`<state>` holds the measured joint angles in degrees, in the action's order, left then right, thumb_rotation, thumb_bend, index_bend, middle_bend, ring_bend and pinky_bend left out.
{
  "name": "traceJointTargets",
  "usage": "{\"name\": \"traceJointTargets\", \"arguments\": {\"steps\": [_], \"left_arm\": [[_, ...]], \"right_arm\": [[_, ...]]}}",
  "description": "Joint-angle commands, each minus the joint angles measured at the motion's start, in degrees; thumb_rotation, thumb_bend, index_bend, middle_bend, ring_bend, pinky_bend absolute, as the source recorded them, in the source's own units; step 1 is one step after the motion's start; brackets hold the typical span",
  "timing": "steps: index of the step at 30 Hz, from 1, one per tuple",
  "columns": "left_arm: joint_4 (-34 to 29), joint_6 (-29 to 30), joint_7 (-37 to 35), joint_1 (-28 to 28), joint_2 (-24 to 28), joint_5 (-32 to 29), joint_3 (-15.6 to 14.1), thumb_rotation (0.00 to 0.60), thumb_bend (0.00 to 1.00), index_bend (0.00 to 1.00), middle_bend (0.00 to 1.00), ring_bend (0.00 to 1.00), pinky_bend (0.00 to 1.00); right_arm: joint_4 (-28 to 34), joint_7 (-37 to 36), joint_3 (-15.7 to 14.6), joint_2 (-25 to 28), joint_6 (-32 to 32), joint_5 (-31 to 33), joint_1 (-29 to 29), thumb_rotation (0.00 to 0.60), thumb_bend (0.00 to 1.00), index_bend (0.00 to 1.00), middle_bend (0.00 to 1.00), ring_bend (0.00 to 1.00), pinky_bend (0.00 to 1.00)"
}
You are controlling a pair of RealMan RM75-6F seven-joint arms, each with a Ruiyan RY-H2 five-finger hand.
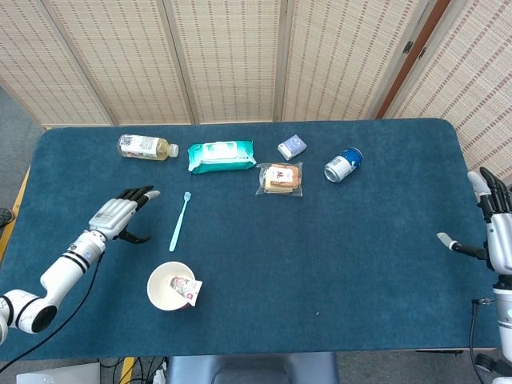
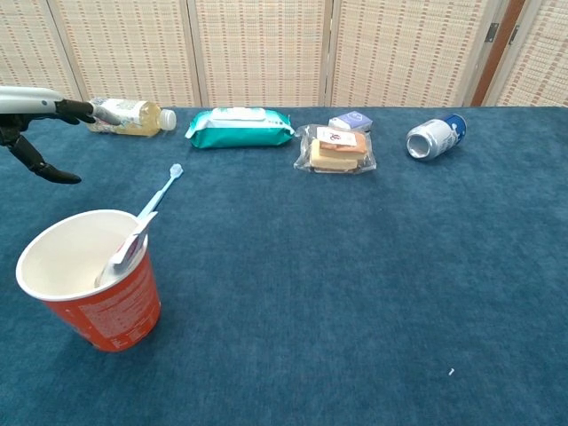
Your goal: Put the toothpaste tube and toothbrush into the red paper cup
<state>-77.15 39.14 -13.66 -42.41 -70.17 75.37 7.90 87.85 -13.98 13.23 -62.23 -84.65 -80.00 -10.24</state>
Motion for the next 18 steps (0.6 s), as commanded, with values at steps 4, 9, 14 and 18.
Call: {"name": "traceJointTargets", "arguments": {"steps": [4, 9, 14, 18], "left_arm": [[1.64, -1.93, 1.96, -2.19, -2.48, -0.97, 0.07, 0.600, 0.11, 0.00, 0.00, 0.00, 0.00], [3.74, -2.64, 1.75, -3.70, -4.94, -1.34, 0.62, 0.600, 0.10, 0.00, 0.00, 0.00, 0.00], [6.25, -4.28, 1.37, -5.55, -7.16, -0.62, 0.46, 0.600, 0.10, 0.00, 0.00, 0.00, 0.00], [8.59, -5.31, 2.06, -6.61, -8.97, -0.57, 0.03, 0.600, 0.10, 0.00, 0.00, 0.00, 0.00]], "right_arm": [[-0.33, -0.18, 0.00, -0.15, 0.33, 0.40, -0.04, 0.600, 0.00, 0.05, 0.01, 0.03, 0.37], [-0.89, -0.39, 0.09, -0.39, 0.85, 0.68, -0.35, 0.600, 0.00, 0.05, 0.01, 0.03, 0.37], [-1.25, -0.56, 0.16, -0.61, 1.26, 0.73, -0.68, 0.600, 0.00, 0.05, 0.01, 0.03, 0.37], [-1.61, -0.73, 0.17, -0.69, 1.54, 0.95, -0.77, 0.600, 0.00, 0.05, 0.01, 0.03, 0.37]]}}
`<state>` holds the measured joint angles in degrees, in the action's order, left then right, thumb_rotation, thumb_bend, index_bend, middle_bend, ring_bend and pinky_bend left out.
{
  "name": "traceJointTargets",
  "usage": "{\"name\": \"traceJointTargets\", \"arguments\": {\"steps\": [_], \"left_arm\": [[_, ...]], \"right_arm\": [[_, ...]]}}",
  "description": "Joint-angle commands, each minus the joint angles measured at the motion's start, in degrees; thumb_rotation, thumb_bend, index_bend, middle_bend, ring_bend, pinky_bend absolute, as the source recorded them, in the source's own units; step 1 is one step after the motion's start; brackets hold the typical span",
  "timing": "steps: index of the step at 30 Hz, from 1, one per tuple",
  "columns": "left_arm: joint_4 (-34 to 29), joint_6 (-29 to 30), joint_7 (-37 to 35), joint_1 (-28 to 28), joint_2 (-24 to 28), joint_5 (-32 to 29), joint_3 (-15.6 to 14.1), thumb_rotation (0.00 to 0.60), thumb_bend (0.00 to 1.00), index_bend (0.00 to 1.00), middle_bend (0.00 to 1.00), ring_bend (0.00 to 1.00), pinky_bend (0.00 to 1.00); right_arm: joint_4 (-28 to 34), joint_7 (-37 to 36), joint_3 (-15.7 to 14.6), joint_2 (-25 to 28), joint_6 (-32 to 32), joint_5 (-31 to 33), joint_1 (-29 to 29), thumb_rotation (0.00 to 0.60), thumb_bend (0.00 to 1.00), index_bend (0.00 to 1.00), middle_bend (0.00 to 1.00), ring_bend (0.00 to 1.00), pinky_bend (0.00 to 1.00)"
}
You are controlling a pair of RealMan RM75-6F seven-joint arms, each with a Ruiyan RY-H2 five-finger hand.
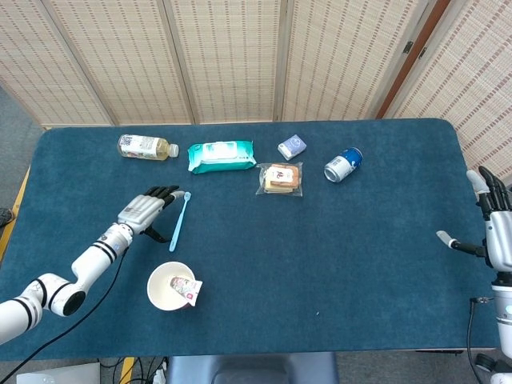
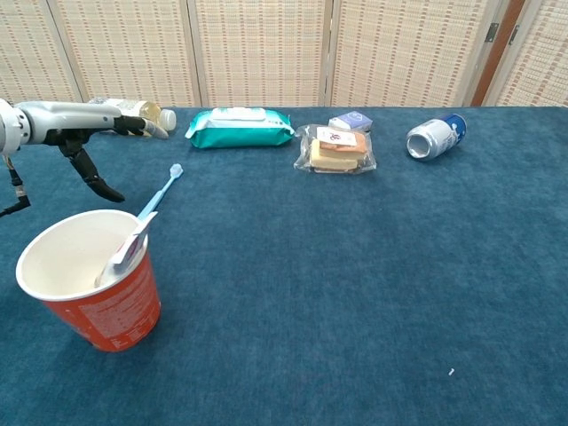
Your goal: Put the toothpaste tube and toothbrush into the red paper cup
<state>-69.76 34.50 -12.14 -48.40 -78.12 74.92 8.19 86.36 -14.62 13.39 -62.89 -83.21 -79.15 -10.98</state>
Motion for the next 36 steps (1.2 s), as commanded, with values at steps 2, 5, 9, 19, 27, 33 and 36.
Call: {"name": "traceJointTargets", "arguments": {"steps": [2, 5, 9, 19, 27, 33, 36], "left_arm": [[2.16, -1.42, 1.11, -1.10, -1.97, -0.57, -0.49, 0.600, 0.10, 0.00, 0.00, 0.00, 0.00], [3.28, -2.57, 1.47, -1.73, -3.11, -1.02, -0.81, 0.600, 0.10, 0.00, 0.00, 0.00, 0.00], [4.66, -3.42, 1.38, -2.36, -4.76, -1.34, -0.98, 0.600, 0.10, 0.00, 0.00, 0.00, 0.00], [7.21, -2.76, 2.02, -2.92, -7.00, -0.33, -1.76, 0.600, 0.10, 0.00, 0.00, 0.00, 0.00], [7.80, -3.14, 2.56, -2.93, -7.69, -0.31, -2.59, 0.600, 0.10, 0.00, 0.00, 0.00, 0.00], [9.03, -2.49, 2.99, -2.72, -8.69, -0.32, -2.83, 0.600, 0.10, 0.00, 0.00, 0.00, 0.00], [9.79, -1.51, 3.30, -2.56, -9.25, 0.21, -2.98, 0.600, 0.10, 0.00, 0.00, 0.00, 0.00]], "right_arm": [[-0.41, -0.24, -0.03, -0.13, 0.36, 0.33, -0.05, 0.600, 0.00, 0.05, 0.01, 0.03, 0.37], [-0.86, -0.45, -0.14, -0.33, 0.86, 0.56, -0.16, 0.600, 0.00, 0.05, 0.02, 0.03, 0.37], [-1.34, -0.83, -0.13, -0.69, 1.13, 0.68, -0.31, 0.600, 0.00, 0.05, 0.02, 0.03, 0.37], [-1.40, -0.74, -0.04, -0.26, 0.63, 0.66, -0.06, 0.600, 0.00, 0.05, 0.02, 0.03, 0.37], [-0.90, -0.31, -0.04, 0.38, 0.42, 0.93, 0.31, 0.600, 0.00, 0.05, 0.02, 0.03, 0.37], [-1.04, -0.38, -0.13, 0.22, 0.58, 1.05, 0.36, 0.600, 0.00, 0.05, 0.02, 0.03, 0.37], [-1.06, -0.42, -0.14, 0.17, 0.59, 1.04, 0.36, 0.600, 0.00, 0.05, 0.02, 0.03, 0.37]]}}
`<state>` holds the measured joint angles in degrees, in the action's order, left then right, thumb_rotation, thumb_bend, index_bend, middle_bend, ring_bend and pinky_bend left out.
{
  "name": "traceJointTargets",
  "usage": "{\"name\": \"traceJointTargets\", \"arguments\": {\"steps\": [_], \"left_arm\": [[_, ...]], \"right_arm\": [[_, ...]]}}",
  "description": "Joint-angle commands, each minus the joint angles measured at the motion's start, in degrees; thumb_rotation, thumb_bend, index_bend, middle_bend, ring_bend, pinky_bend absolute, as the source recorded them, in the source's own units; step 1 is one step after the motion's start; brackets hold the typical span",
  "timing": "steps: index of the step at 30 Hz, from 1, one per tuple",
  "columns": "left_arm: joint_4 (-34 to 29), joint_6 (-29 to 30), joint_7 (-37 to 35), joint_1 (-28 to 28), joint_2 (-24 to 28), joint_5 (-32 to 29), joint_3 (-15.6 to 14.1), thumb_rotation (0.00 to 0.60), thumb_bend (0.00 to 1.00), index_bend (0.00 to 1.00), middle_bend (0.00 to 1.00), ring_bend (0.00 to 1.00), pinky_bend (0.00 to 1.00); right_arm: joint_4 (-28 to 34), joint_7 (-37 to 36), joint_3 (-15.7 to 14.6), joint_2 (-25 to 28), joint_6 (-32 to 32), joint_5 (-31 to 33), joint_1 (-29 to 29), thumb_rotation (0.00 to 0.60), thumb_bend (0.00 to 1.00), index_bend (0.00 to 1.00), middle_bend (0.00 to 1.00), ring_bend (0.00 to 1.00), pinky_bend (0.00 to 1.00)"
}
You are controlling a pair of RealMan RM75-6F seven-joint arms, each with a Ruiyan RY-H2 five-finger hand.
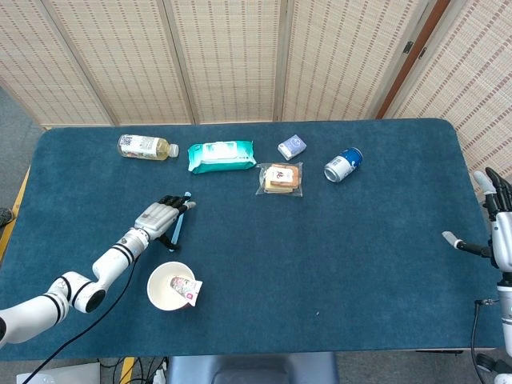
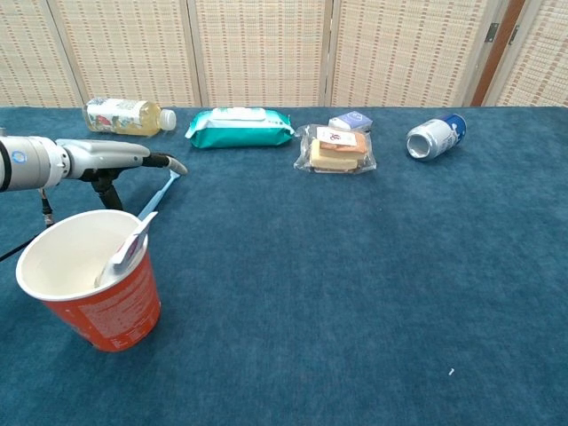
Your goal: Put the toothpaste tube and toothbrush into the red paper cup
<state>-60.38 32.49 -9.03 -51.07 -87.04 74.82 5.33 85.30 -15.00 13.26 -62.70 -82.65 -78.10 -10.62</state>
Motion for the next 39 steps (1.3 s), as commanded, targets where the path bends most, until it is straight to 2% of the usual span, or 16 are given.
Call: {"name": "traceJointTargets", "arguments": {"steps": [1, 39], "left_arm": [[0.62, 0.71, 0.26, 0.17, -0.49, 0.48, -0.21, 0.600, 0.10, 0.00, 0.00, 0.00, 0.00], [4.00, 1.97, 4.17, 1.31, -1.91, -0.41, -1.02, 0.600, 0.10, 0.00, 0.00, 0.00, 0.00]], "right_arm": [[-0.03, -0.06, -0.04, -0.06, 0.10, -0.01, -0.02, 0.600, 0.00, 0.05, 0.02, 0.03, 0.37], [-0.76, -0.62, -0.40, -0.76, 0.70, -0.13, -0.06, 0.600, 0.00, 0.05, 0.02, 0.03, 0.37]]}}
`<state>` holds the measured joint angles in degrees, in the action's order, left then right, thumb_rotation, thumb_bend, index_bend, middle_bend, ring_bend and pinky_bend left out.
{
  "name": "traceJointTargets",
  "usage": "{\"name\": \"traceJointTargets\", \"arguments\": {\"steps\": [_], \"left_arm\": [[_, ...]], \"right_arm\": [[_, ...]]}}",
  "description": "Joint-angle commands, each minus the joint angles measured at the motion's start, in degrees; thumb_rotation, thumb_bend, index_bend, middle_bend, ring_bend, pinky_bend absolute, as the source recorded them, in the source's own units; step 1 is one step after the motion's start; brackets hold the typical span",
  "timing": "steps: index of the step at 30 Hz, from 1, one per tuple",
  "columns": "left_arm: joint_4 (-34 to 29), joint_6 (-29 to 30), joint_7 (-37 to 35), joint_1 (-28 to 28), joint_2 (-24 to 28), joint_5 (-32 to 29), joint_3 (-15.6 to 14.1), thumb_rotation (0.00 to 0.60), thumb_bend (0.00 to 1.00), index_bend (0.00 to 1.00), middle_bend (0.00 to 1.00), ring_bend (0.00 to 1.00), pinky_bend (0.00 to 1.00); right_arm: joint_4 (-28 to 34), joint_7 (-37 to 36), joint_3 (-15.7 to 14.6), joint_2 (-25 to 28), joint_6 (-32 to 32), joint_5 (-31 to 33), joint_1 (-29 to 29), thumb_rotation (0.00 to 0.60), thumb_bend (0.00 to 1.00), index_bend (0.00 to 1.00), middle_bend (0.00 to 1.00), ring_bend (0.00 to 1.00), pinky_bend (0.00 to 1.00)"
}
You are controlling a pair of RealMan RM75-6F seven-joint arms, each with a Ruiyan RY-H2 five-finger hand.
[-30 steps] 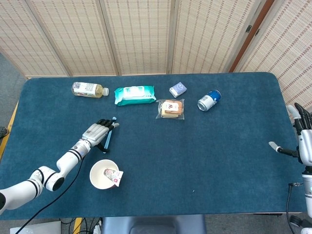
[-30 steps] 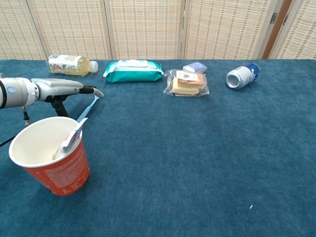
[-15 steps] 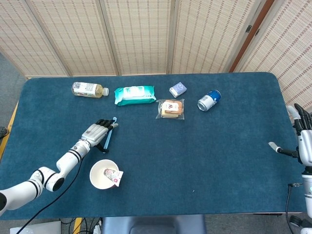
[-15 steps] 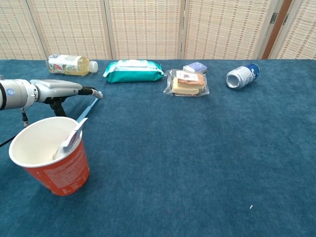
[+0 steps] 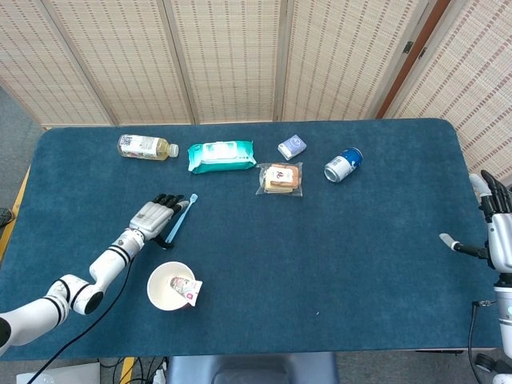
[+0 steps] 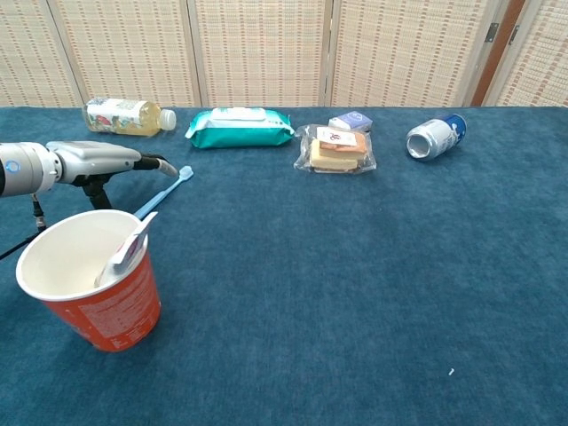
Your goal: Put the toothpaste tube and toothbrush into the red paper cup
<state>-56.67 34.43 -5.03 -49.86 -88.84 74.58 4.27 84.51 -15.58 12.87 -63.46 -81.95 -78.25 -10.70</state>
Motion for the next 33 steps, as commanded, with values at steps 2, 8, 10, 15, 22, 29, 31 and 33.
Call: {"name": "traceJointTargets", "arguments": {"steps": [2, 8, 10, 15, 22, 29, 31, 33], "left_arm": [[0.87, -0.02, 0.45, 0.16, -0.24, -0.32, 0.03, 0.600, 0.10, 0.00, 0.00, 0.00, 0.00], [2.76, -0.49, 1.10, 0.20, -0.87, -0.97, 0.18, 0.600, 0.10, 0.00, 0.00, 0.00, 0.00], [3.49, -0.51, 1.44, 0.18, -1.13, -1.01, 0.20, 0.600, 0.10, 0.00, 0.00, 0.00, 0.00], [5.01, -0.43, 1.85, 0.28, -1.63, -1.25, 0.37, 0.600, 0.10, 0.00, 0.00, 0.00, 0.00], [7.17, -0.78, 2.03, 0.38, -2.35, -1.71, 0.68, 0.600, 0.10, 0.00, 0.00, 0.00, 0.00], [9.00, -0.30, 2.09, 0.19, -2.73, -1.95, 1.53, 0.600, 0.10, 0.00, 0.00, 0.00, 0.00], [9.55, -0.23, 2.16, 0.08, -2.86, -1.99, 1.73, 0.600, 0.10, 0.00, 0.00, 0.00, 0.00], [9.94, -0.40, 2.20, -0.03, -2.97, -2.08, 1.87, 0.600, 0.10, 0.00, 0.00, 0.00, 0.00]], "right_arm": [[0.00, -0.03, 0.00, 0.01, 0.04, 0.05, 0.01, 0.600, 0.00, 0.05, 0.02, 0.03, 0.37], [-0.03, -0.11, -0.09, -0.05, 0.25, -0.03, -0.07, 0.600, 0.00, 0.05, 0.02, 0.03, 0.37], [-0.09, -0.10, -0.11, -0.11, 0.32, -0.01, -0.09, 0.600, 0.00, 0.05, 0.02, 0.03, 0.37], [-0.19, -0.14, -0.18, -0.17, 0.42, 0.01, -0.09, 0.600, 0.00, 0.05, 0.02, 0.03, 0.37], [-0.35, -0.16, -0.28, -0.36, 0.51, 0.04, -0.07, 0.600, 0.00, 0.05, 0.02, 0.03, 0.37], [-0.47, -0.23, -0.34, -0.58, 0.65, -0.04, -0.17, 0.600, 0.00, 0.05, 0.02, 0.03, 0.37], [-0.53, -0.23, -0.37, -0.64, 0.68, -0.07, -0.18, 0.600, 0.00, 0.05, 0.02, 0.03, 0.37], [-0.55, -0.25, -0.42, -0.70, 0.72, -0.07, -0.18, 0.600, 0.00, 0.05, 0.02, 0.03, 0.37]]}}
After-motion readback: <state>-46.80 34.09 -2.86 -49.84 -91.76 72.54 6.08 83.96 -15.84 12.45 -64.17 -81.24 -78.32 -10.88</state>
